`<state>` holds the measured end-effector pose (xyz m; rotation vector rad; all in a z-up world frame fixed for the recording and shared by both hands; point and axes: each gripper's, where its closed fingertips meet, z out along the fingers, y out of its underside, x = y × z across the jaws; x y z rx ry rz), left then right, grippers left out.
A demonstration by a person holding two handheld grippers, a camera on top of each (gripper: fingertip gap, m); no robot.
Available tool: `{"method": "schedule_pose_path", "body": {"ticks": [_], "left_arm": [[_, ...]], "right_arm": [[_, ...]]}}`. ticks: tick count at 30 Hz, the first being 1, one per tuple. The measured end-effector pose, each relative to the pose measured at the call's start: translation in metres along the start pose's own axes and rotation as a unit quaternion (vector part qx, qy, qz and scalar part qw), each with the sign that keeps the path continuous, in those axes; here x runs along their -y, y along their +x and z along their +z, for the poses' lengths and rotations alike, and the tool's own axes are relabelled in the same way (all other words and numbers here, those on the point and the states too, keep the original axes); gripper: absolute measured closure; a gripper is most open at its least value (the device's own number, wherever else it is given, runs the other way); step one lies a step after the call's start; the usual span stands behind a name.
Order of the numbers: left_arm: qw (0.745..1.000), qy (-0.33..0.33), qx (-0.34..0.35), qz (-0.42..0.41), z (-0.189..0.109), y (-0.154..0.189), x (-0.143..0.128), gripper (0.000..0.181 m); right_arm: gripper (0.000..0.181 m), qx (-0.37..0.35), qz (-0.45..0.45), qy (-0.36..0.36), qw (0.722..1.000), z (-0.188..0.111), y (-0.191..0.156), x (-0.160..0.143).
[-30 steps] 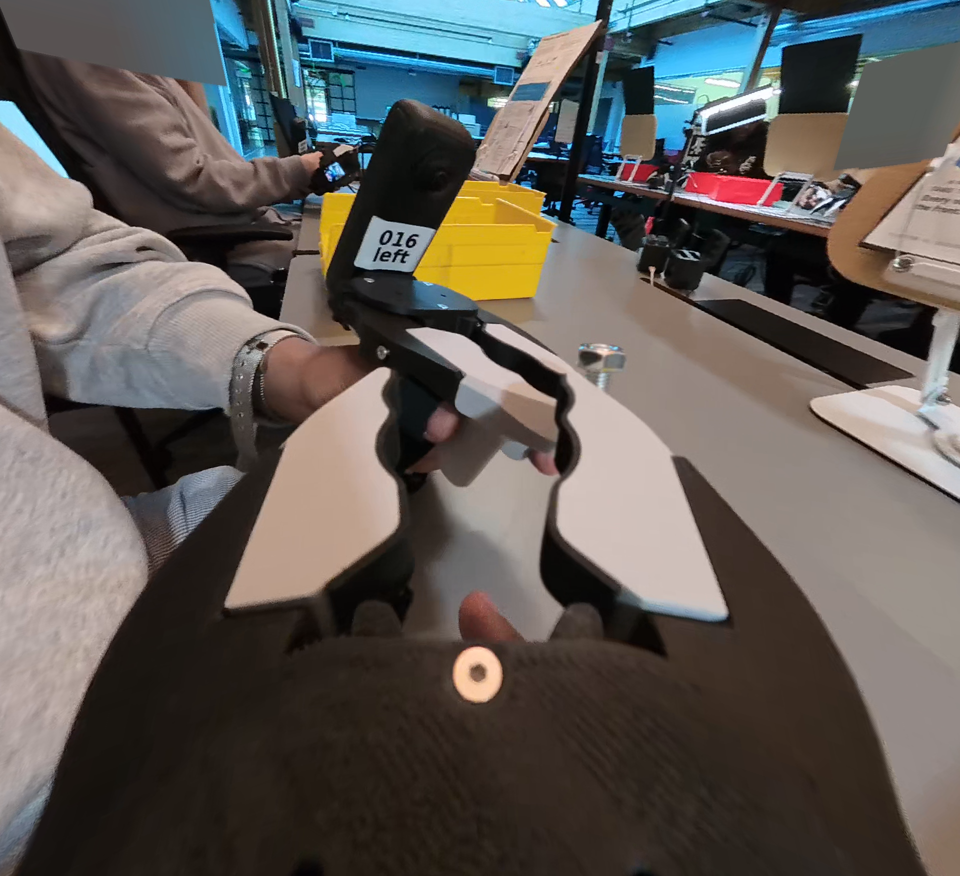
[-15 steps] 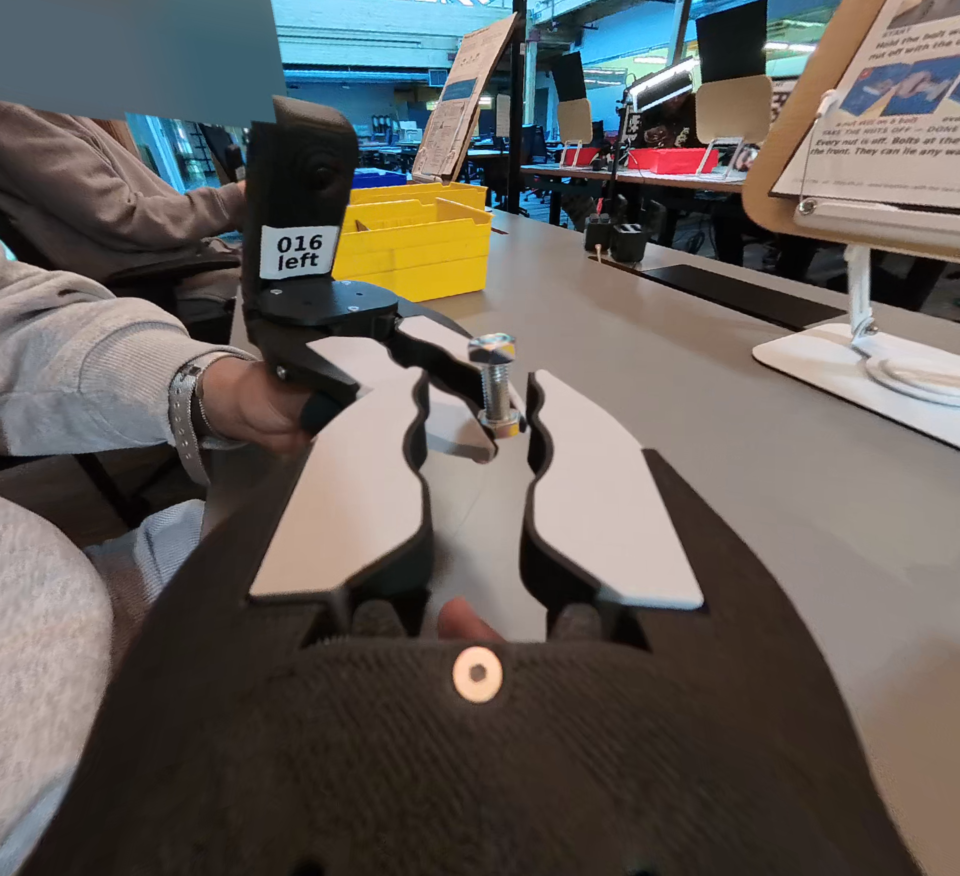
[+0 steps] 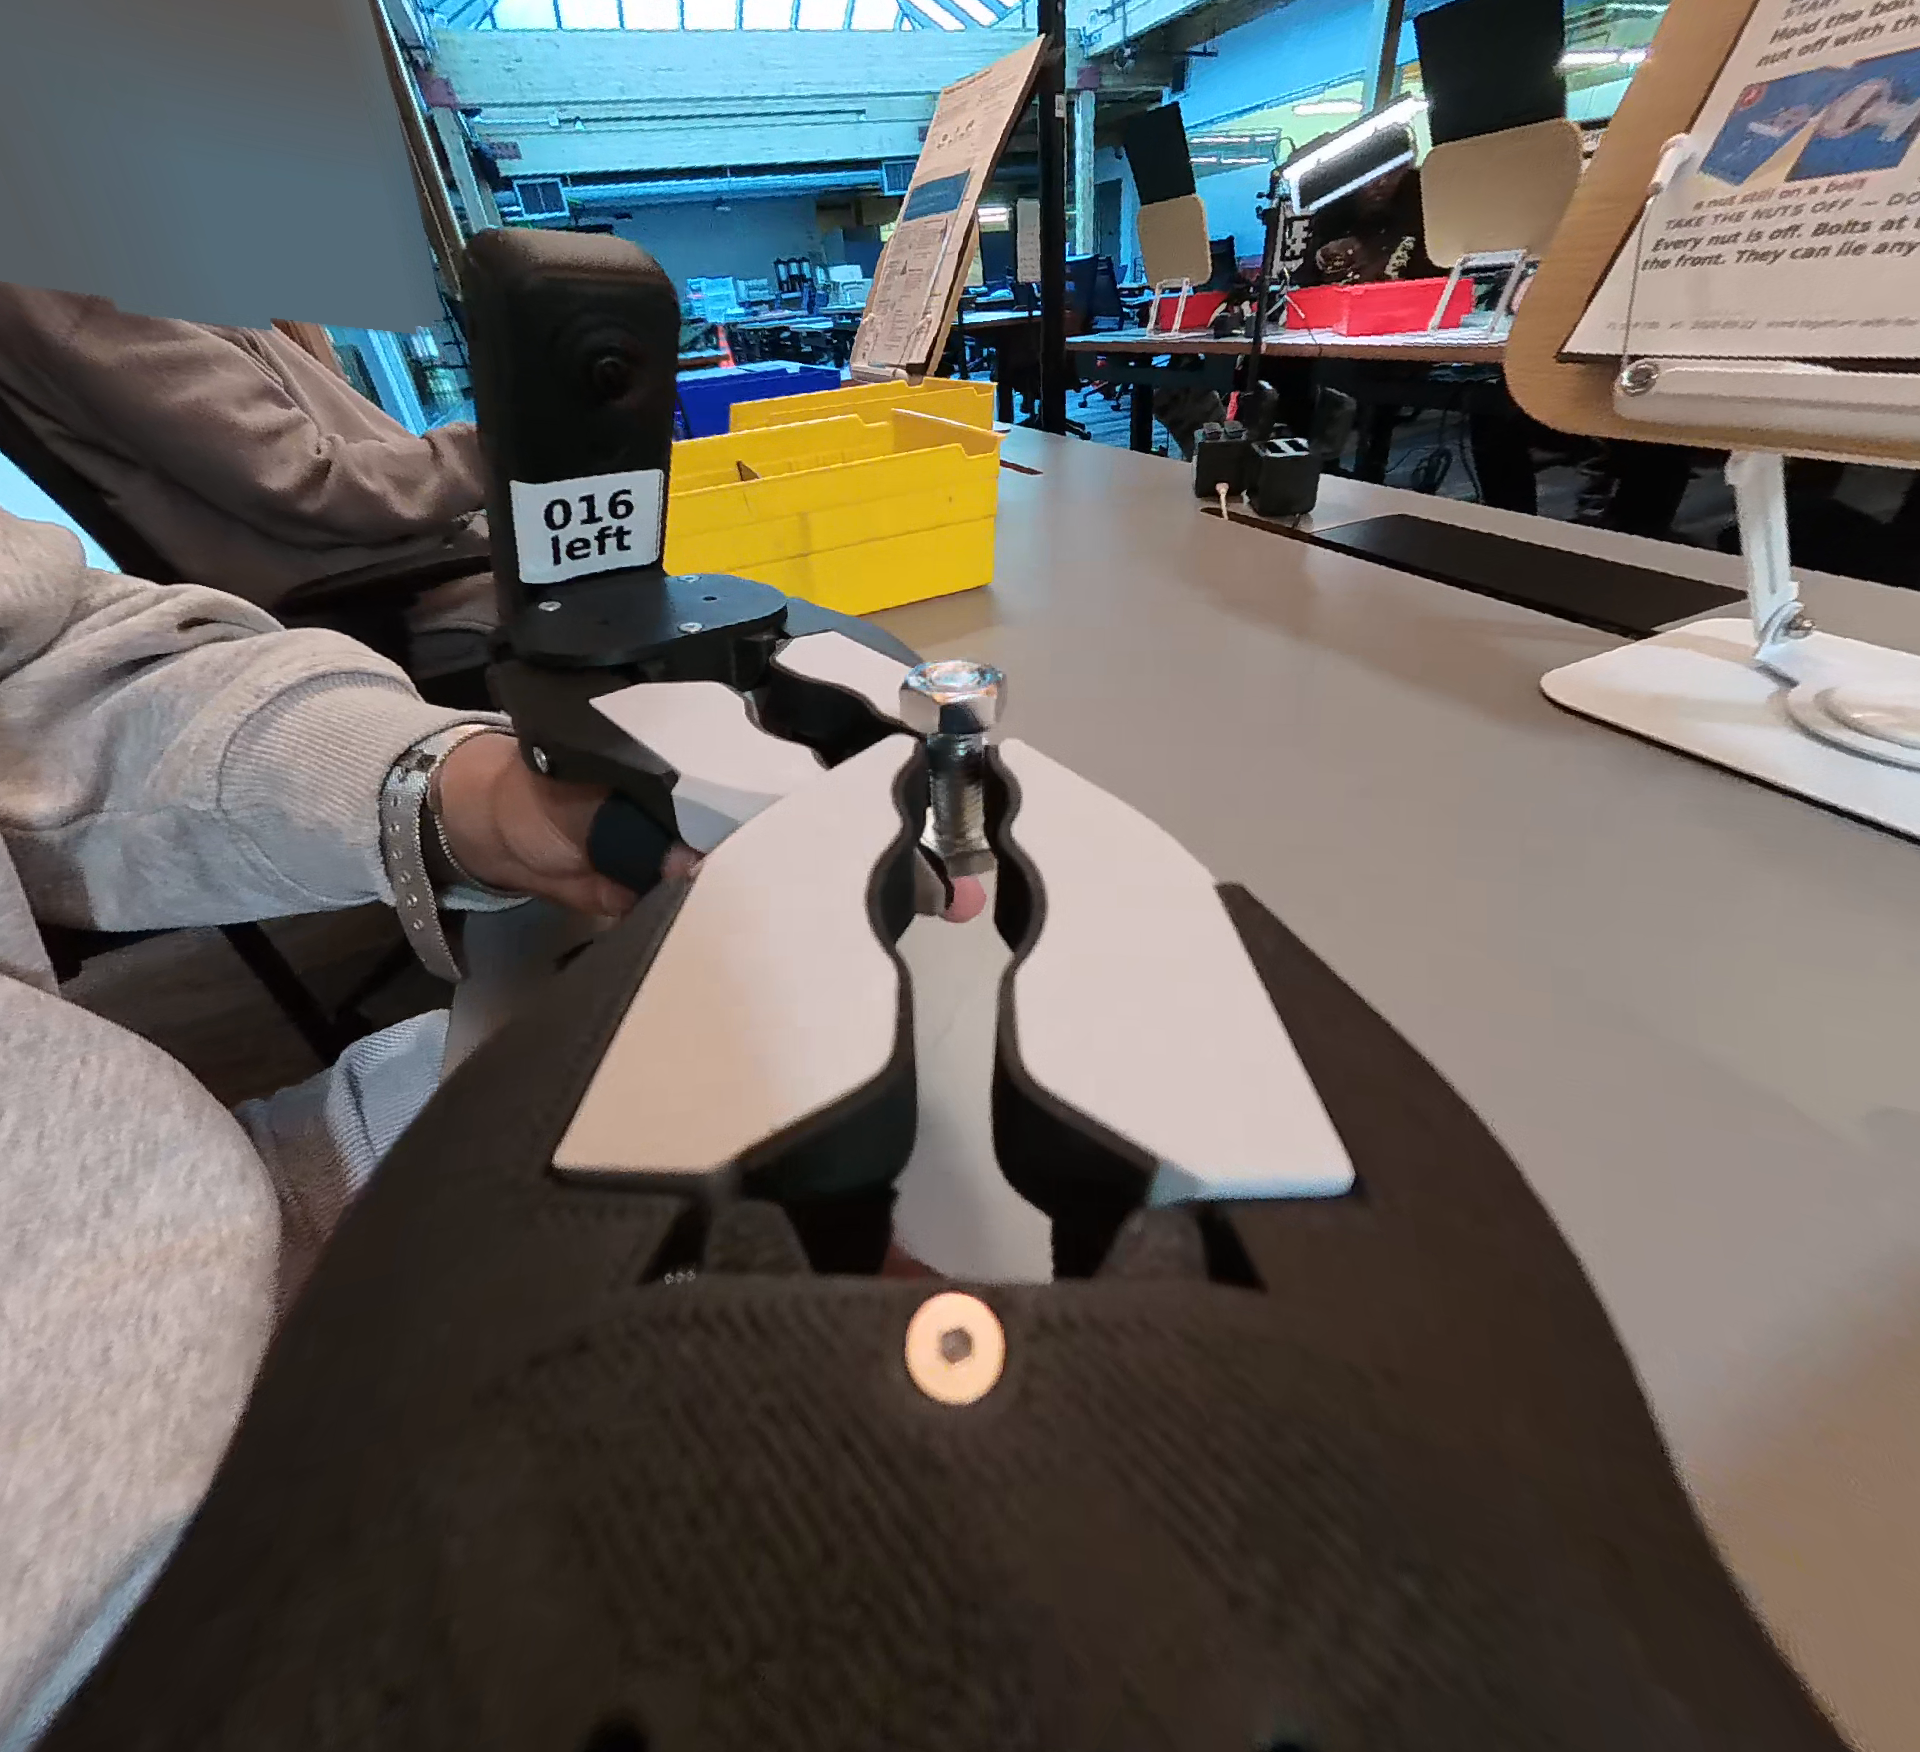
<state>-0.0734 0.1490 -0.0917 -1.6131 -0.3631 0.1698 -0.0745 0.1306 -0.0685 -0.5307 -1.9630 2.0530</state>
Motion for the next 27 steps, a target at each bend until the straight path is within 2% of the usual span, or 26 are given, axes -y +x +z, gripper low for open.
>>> {"method": "schedule_pose_path", "body": {"ticks": [6,11,16,19,22,25,27], "left_arm": [[1.000,0.002,0.003,-0.005,0.000,-0.002,0.000,0.163],[1.000,0.001,0.010,-0.021,-0.001,-0.006,0.000,0.163],[0.999,-0.012,0.038,-0.013,-0.002,-0.014,-0.003,0.163],[0.998,-0.017,0.055,-0.013,-0.003,-0.021,-0.004,0.163],[0.998,-0.016,0.062,-0.023,-0.004,-0.025,-0.004,0.163],[0.998,-0.016,0.064,-0.024,-0.005,-0.026,-0.004,0.163],[0.998,-0.016,0.062,-0.021,-0.004,-0.025,-0.004,0.163]], "right_arm": [[0.172,0.002,0.006,0.001,1.000,0.000,0.000,0.000],[0.134,-0.020,0.034,0.032,0.999,-0.004,0.011,0.008],[0.123,-0.006,0.039,0.050,0.998,-0.004,0.007,0.015],[0.106,0.005,0.009,0.051,0.999,0.001,-0.003,0.015],[0.109,0.034,-0.032,0.027,0.999,0.006,-0.019,0.009],[0.152,0.068,-0.057,0.001,0.996,0.005,-0.033,0.003],[0.151,0.055,-0.062,0.008,0.997,0.004,-0.029,0.007]]}}
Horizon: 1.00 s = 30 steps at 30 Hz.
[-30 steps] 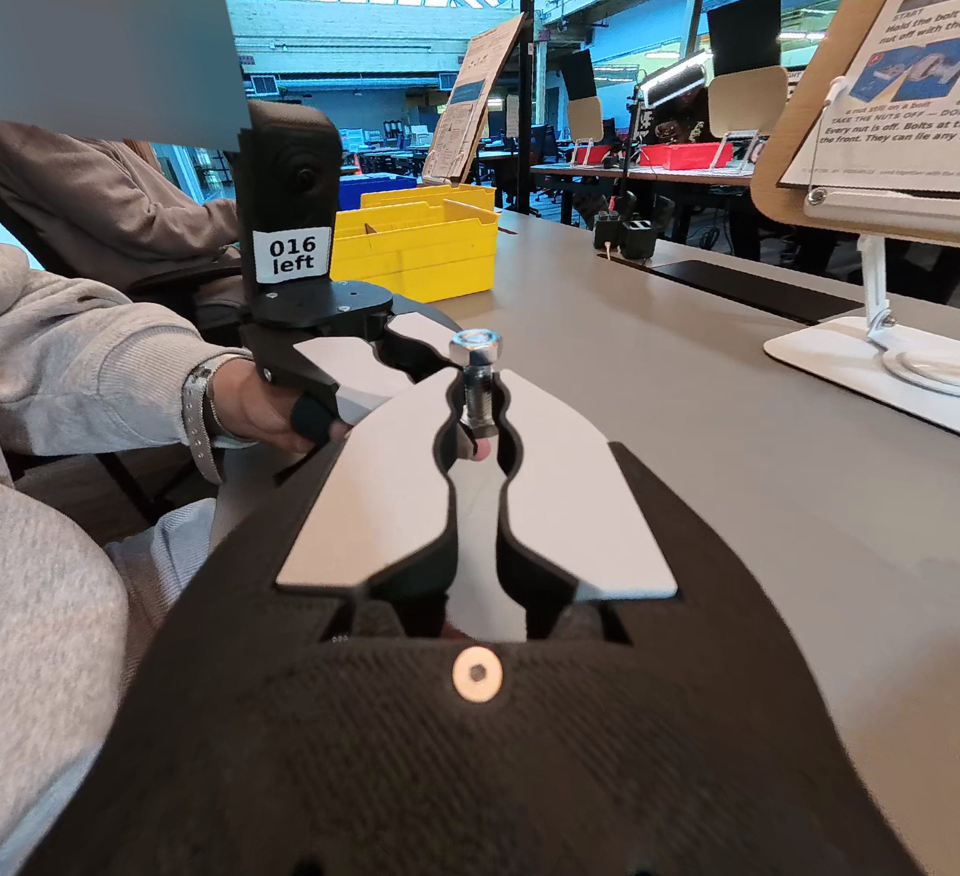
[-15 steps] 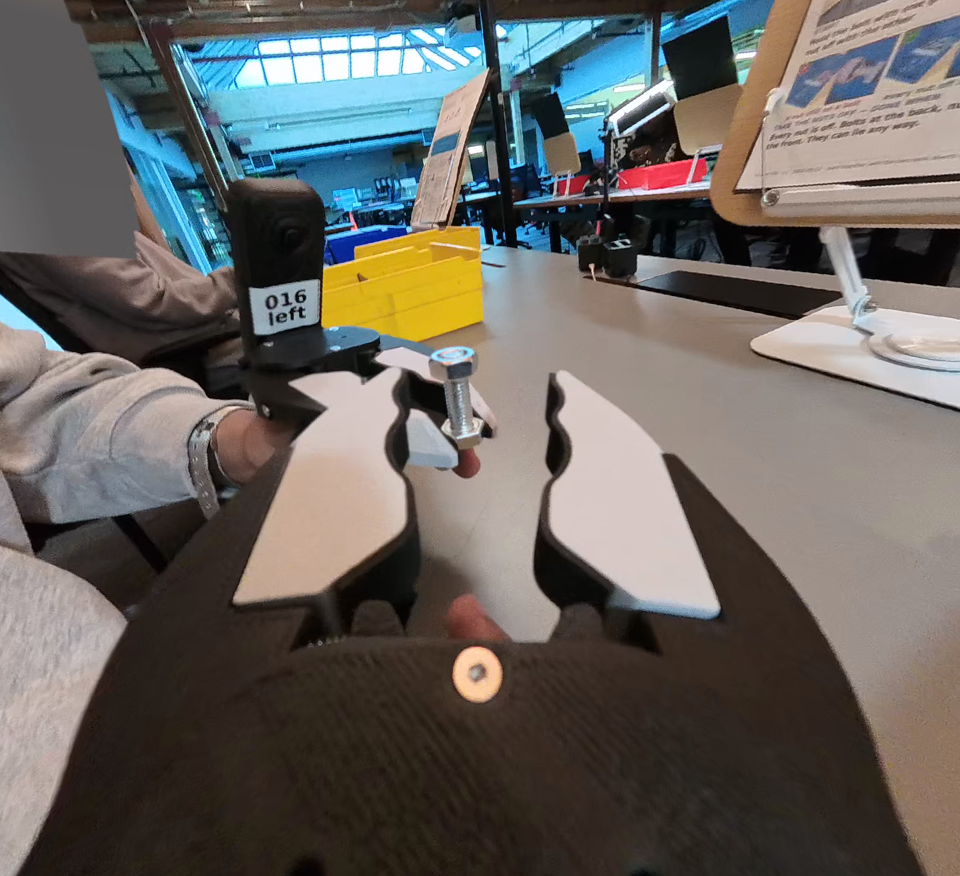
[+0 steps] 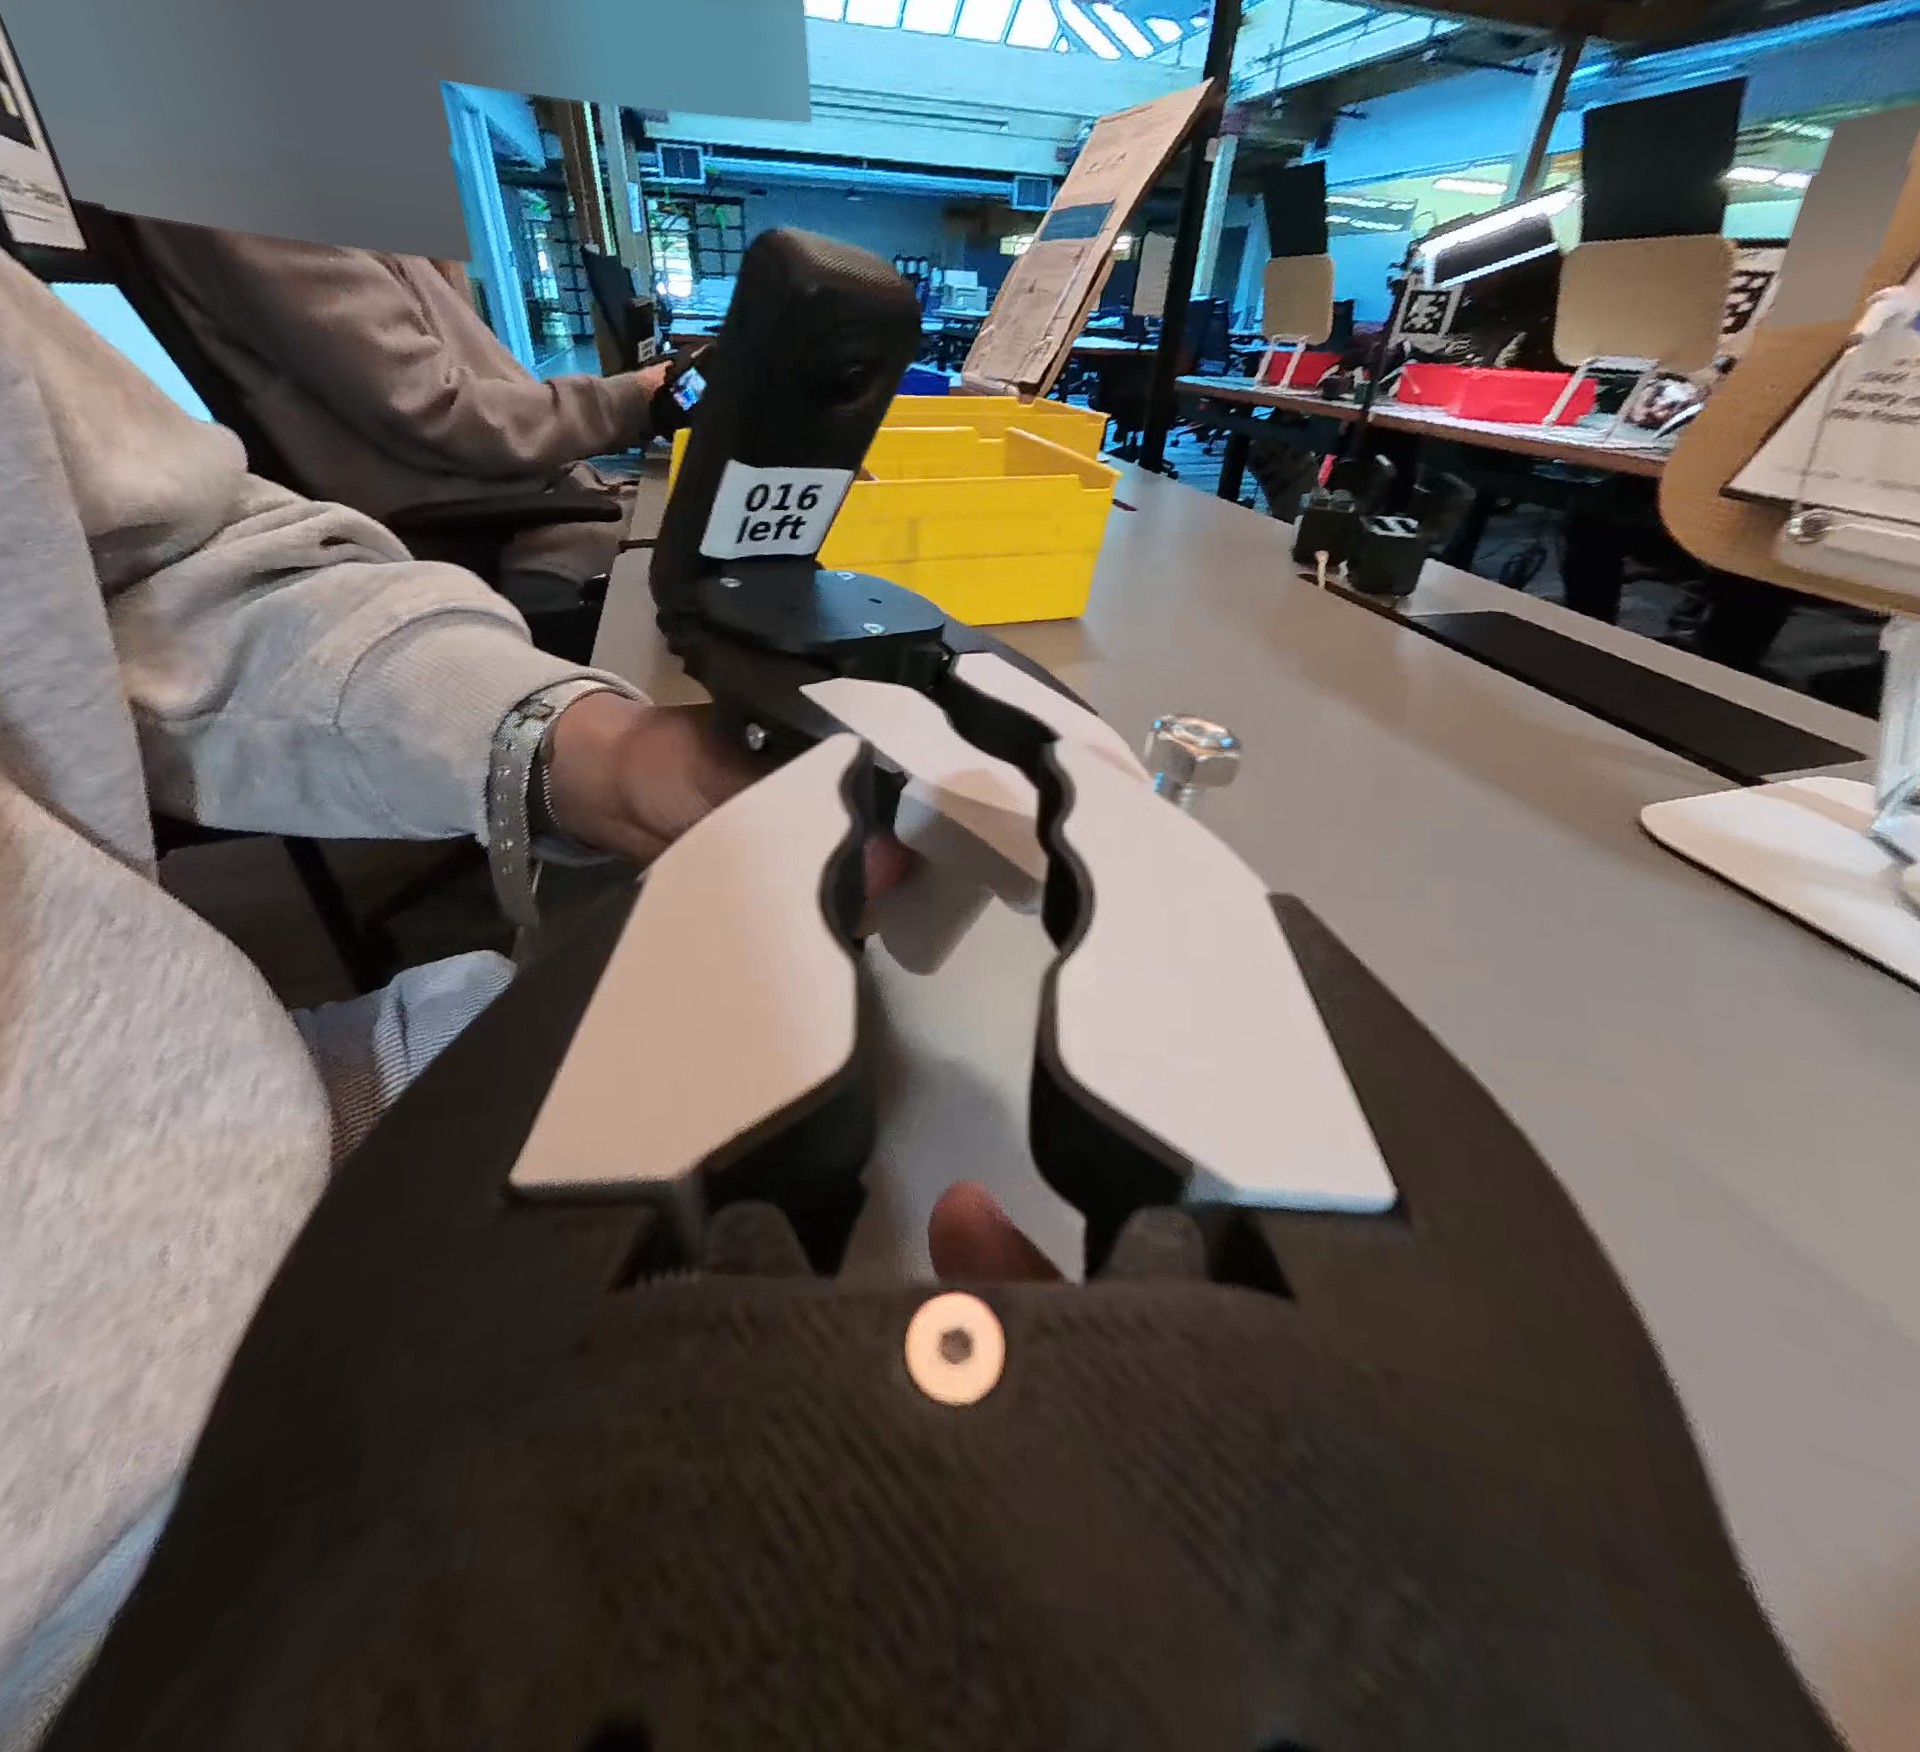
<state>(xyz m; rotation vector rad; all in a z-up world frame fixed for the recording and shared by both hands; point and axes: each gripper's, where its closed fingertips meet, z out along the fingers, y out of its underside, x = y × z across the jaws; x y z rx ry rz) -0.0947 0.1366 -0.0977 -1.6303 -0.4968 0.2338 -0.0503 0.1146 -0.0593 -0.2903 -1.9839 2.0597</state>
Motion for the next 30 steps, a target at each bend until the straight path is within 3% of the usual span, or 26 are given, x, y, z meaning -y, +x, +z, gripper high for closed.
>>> {"method": "schedule_pose_path", "body": {"ticks": [4,6,12,17,22,30], "left_arm": [[1.000,-0.002,-0.010,0.009,0.001,0.005,0.000,0.163],[1.000,-0.003,-0.012,0.015,0.001,0.007,-0.001,0.163],[1.000,0.000,-0.005,0.002,0.001,0.003,0.000,0.163],[1.000,-0.001,-0.007,-0.003,0.000,0.002,0.000,0.163],[1.000,-0.004,-0.011,0.005,0.001,0.005,-0.001,0.163],[1.000,-0.007,-0.012,0.012,0.002,0.007,-0.002,0.163]], "right_arm": [[0.113,-0.057,0.013,0.024,0.998,-0.003,0.019,0.005],[0.102,-0.060,0.024,0.025,0.998,-0.002,0.021,0.003],[0.113,-0.032,0.030,0.009,0.999,0.001,0.012,-0.002],[0.138,-0.017,0.042,0.006,0.999,-0.001,0.010,-0.001],[0.113,-0.050,0.031,0.017,0.998,-0.001,0.020,0.000],[0.108,-0.040,0.019,0.003,0.999,0.003,0.013,-0.005]]}}
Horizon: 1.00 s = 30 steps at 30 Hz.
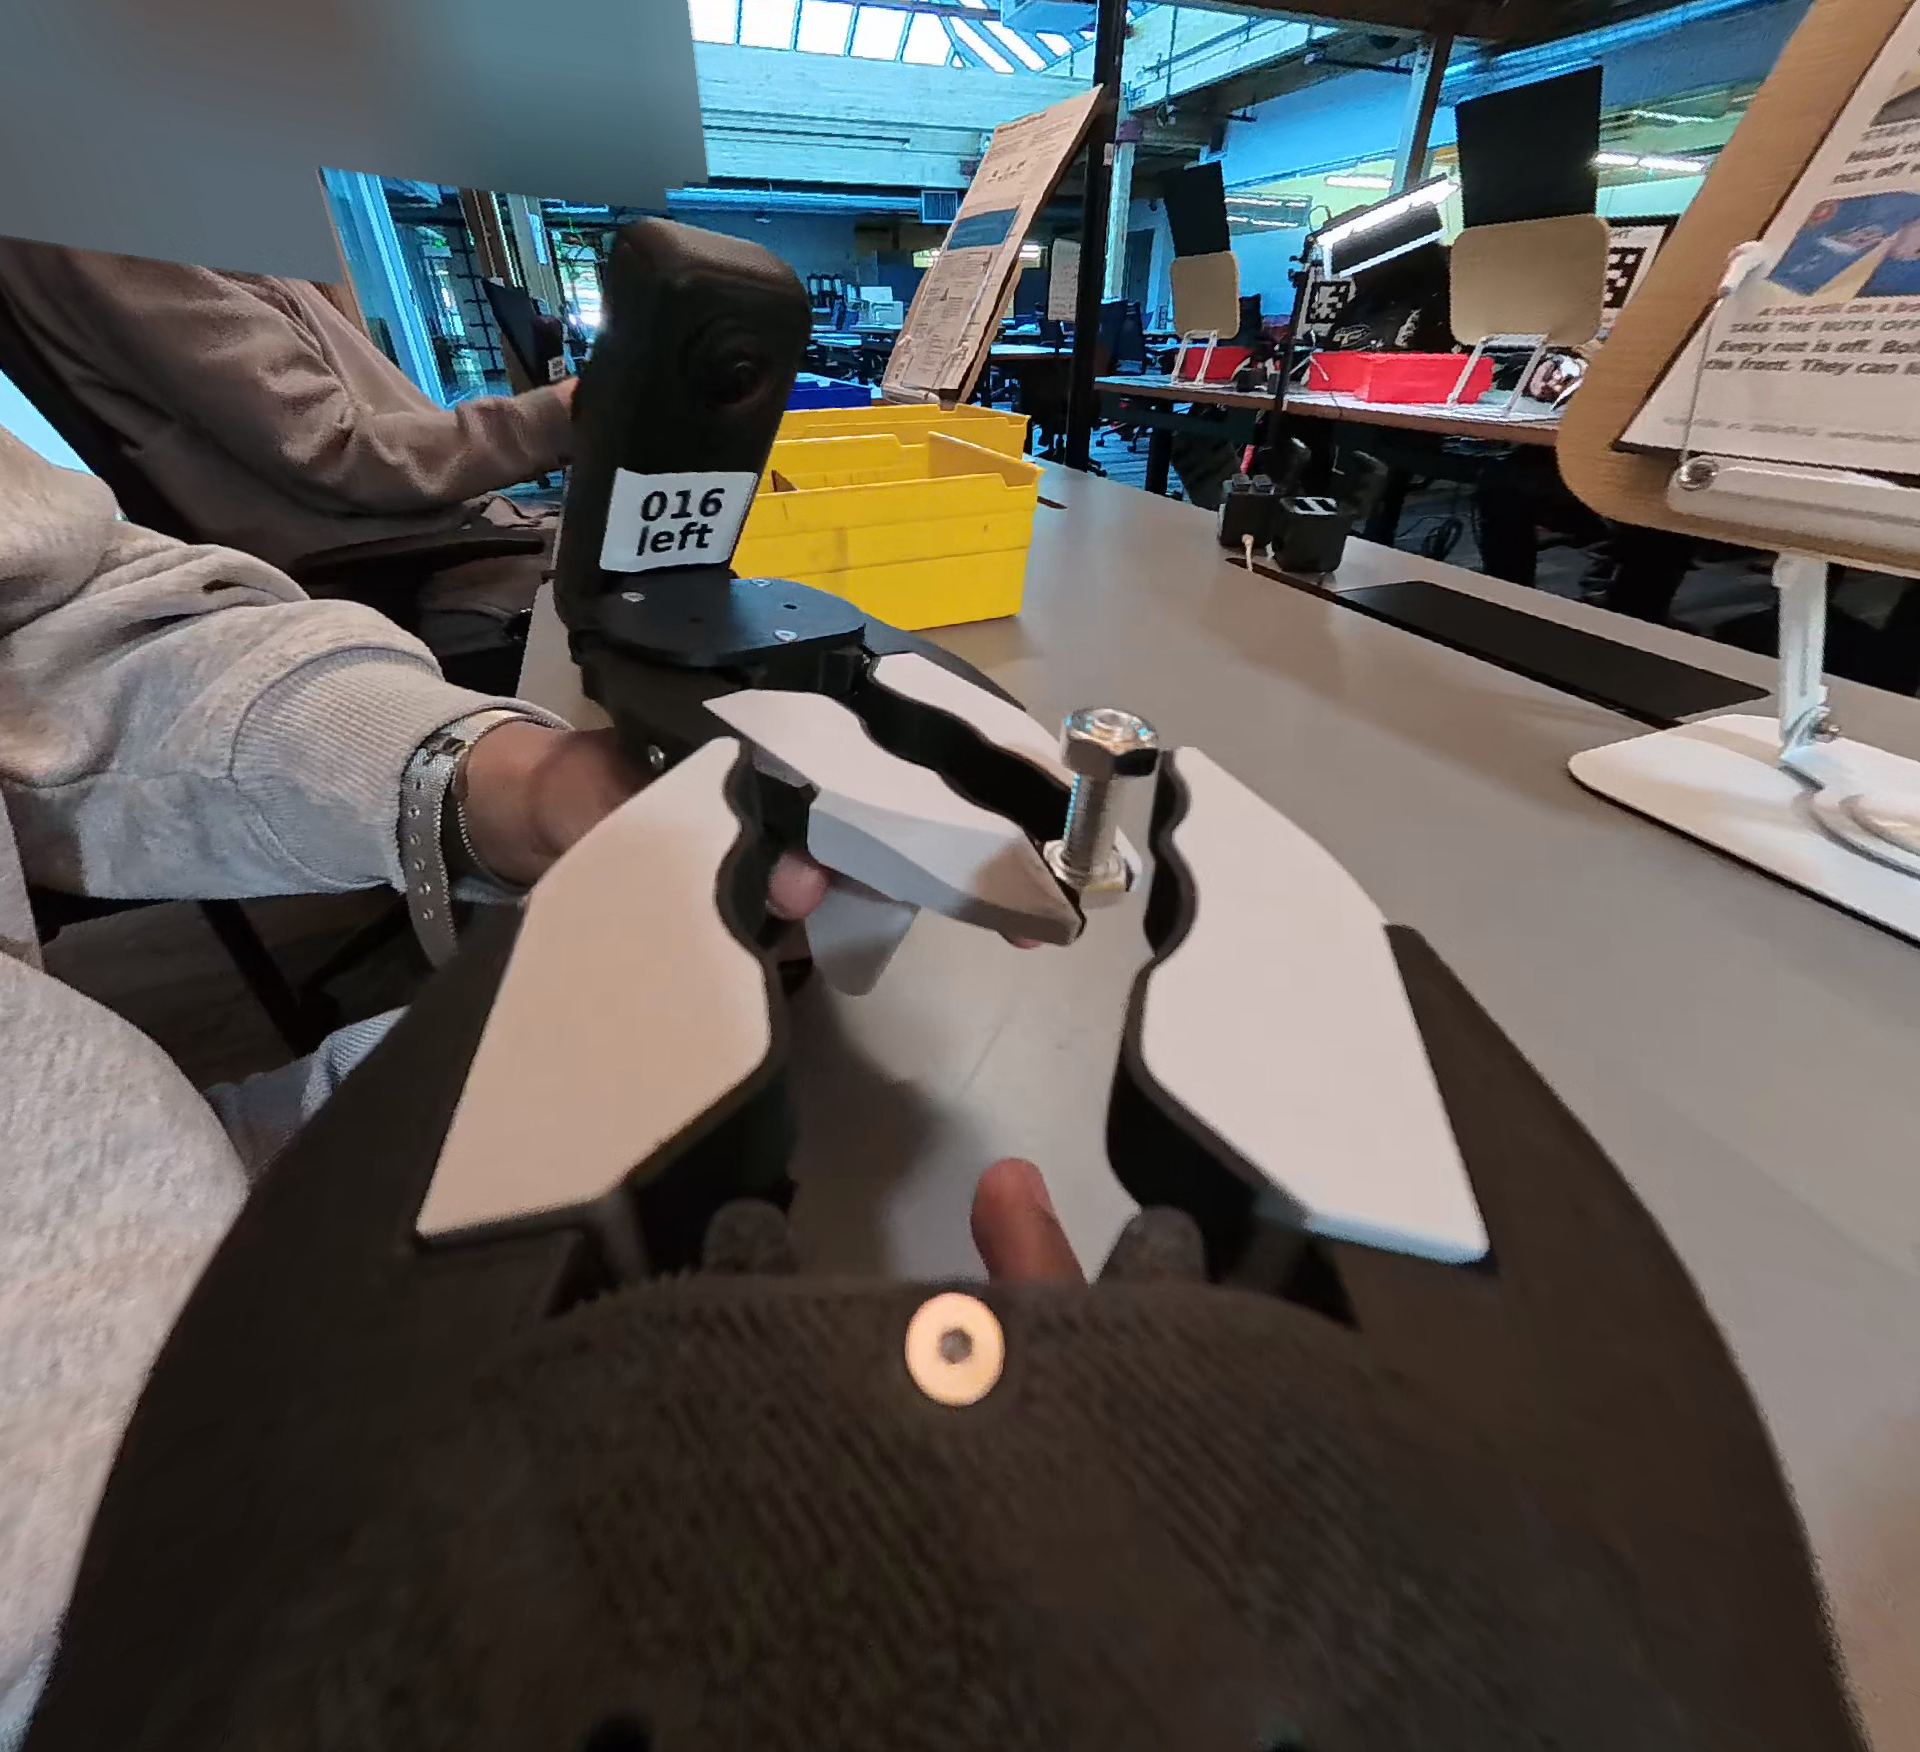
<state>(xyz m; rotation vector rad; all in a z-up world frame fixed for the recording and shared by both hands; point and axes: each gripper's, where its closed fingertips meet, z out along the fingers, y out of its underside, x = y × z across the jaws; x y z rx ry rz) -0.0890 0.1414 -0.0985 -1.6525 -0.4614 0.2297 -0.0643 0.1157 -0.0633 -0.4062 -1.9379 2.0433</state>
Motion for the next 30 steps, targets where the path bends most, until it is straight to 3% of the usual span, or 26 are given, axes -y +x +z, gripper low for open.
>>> {"method": "schedule_pose_path", "body": {"ticks": [8,12,20,30], "left_arm": [[1.000,0.008,0.002,-0.014,-0.001,-0.002,0.001,0.163],[1.000,0.008,0.002,-0.021,-0.001,-0.004,0.001,0.163],[1.000,-0.002,-0.014,-0.003,0.001,0.005,-0.001,0.163],[0.999,0.005,-0.015,-0.038,0.000,0.000,0.000,0.163]], "right_arm": [[0.113,0.003,0.003,0.001,1.000,-0.001,0.000,0.001],[0.135,0.015,0.037,0.004,0.999,-0.006,0.002,0.004],[0.112,-0.012,0.017,0.010,1.000,-0.004,0.008,0.003],[0.116,0.003,0.005,-0.002,1.000,-0.002,0.001,0.001]]}}
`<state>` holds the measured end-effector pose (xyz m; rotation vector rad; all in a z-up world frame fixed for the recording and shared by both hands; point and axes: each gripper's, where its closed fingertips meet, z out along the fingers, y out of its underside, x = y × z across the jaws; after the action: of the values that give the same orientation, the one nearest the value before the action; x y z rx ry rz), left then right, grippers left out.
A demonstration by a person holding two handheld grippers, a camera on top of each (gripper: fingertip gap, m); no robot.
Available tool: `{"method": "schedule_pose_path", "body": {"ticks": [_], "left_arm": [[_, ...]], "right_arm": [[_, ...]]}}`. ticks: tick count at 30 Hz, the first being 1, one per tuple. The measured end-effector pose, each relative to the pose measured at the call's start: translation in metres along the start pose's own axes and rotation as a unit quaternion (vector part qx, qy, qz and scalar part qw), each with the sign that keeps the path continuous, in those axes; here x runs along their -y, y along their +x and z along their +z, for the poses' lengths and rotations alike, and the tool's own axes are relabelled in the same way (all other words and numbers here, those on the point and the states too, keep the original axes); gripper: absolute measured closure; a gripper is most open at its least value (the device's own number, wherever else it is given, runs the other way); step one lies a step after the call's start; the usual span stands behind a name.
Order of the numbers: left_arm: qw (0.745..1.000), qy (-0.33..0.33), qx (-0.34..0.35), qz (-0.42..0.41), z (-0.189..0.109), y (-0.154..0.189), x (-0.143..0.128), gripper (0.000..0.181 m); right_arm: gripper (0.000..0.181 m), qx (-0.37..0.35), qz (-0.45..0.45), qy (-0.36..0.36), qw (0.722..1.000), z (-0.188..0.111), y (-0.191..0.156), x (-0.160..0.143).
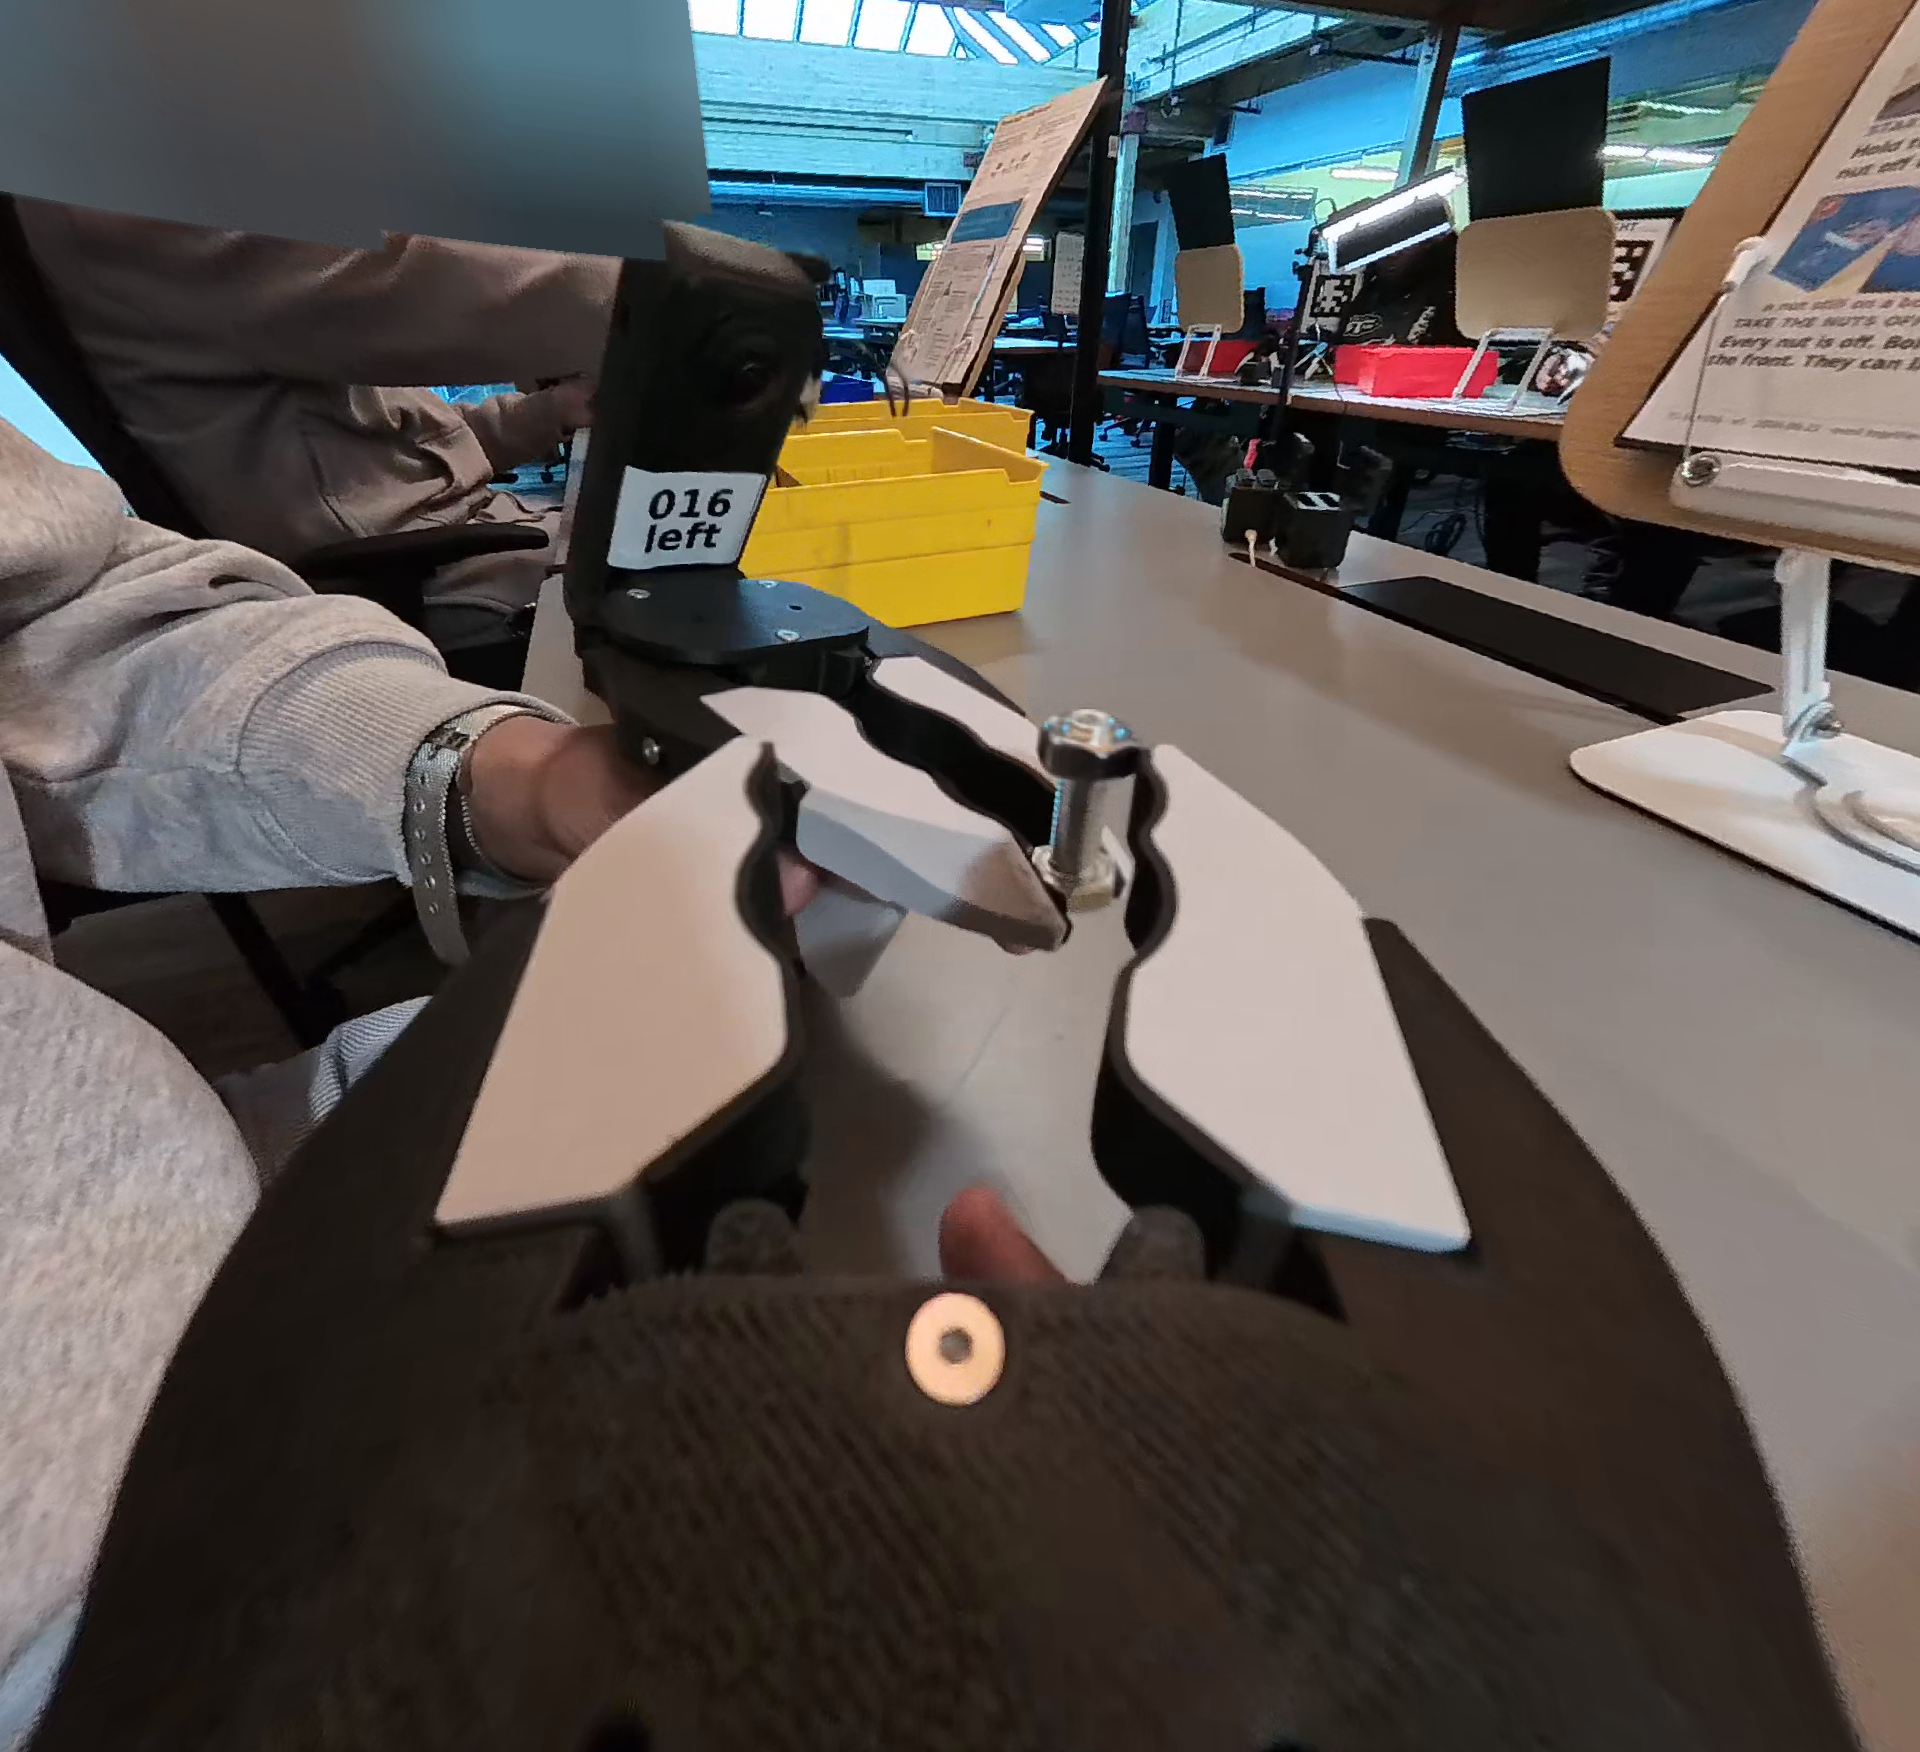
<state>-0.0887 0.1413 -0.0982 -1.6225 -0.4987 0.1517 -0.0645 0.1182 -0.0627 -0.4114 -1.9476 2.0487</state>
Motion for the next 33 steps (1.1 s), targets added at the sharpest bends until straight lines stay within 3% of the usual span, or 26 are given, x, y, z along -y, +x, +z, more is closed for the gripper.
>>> {"method": "schedule_pose_path", "body": {"ticks": [3,8,15,20,25,28,30,33], "left_arm": [[1.000,0.000,0.000,-0.004,0.000,-0.001,0.000,0.163],[1.000,-0.006,-0.003,0.012,0.001,0.003,-0.001,0.163],[1.000,-0.012,-0.006,0.014,0.002,0.005,-0.003,0.163],[1.000,-0.008,0.000,0.006,0.001,0.002,-0.002,0.163],[1.000,-0.008,0.000,0.000,0.001,0.001,-0.002,0.163],[1.000,-0.010,-0.002,0.006,0.001,0.002,-0.003,0.163],[1.000,-0.012,-0.002,0.008,0.002,0.003,-0.003,0.163],[1.000,-0.011,-0.002,0.005,0.001,0.002,-0.003,0.163]], "right_arm": [[0.152,0.030,0.048,0.008,0.998,-0.006,-0.002,0.005],[0.122,-0.005,0.059,0.035,0.998,-0.006,0.011,0.008],[0.110,-0.002,0.007,0.001,1.000,0.002,0.001,-0.002],[0.114,0.003,-0.004,-0.006,1.000,0.001,-0.001,-0.002],[0.144,0.020,0.059,-0.001,0.998,-0.005,0.002,0.003],[0.138,0.009,0.075,0.013,0.997,-0.006,0.007,0.005],[0.124,-0.007,0.058,0.019,0.998,-0.006,0.012,0.005],[0.120,-0.010,0.029,-0.001,1.000,-0.002,0.009,-0.002]]}}
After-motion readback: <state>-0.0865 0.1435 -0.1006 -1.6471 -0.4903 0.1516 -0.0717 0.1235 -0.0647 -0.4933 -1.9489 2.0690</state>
